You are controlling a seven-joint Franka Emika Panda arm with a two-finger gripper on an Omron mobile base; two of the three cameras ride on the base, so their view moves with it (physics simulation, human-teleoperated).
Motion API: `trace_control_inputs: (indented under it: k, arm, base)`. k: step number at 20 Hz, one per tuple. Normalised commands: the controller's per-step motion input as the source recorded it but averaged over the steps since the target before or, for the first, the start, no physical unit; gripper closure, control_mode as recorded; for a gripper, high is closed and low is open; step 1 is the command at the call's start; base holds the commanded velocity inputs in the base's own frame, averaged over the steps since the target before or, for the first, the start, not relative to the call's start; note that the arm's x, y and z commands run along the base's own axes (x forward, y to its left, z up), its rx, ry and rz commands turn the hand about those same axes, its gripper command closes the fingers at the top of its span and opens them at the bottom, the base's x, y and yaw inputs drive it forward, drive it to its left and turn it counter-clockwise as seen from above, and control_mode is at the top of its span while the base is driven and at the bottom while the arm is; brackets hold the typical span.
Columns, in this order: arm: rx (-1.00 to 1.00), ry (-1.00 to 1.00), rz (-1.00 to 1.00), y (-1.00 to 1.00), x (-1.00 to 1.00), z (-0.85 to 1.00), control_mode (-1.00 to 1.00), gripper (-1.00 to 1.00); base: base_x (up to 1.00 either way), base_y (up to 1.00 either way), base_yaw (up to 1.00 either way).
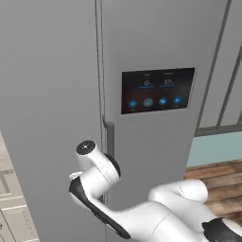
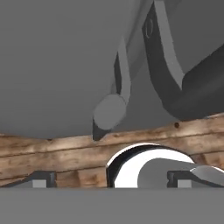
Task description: Open the freezer door, pick up the ice cube tray from the freezer, and place it on the dining counter.
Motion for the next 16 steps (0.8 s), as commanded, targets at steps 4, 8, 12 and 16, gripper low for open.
trace_control_inputs:
  k: [4,8,12,16]
  arm:
    - [0.00,0.00,0.00,0.00,0.70,-0.48,-1.00,-1.00]
    - [0.00,0.00,0.00,0.04,0.62,-0.47,-1.00,-1.00]
    - [0.00,0.00,0.00,0.22,0.43,-0.39,-1.00,-1.00]
    - [0.00,-0.07,0.03,-0.06,0.21,-0.19,-1.00,-1.00]
  base:
    - [0.00,0.00,0.00]
    - [0.00,0.00,0.00]
    - [0.00,0.00,0.00]
    - [0.00,0.00,0.00]
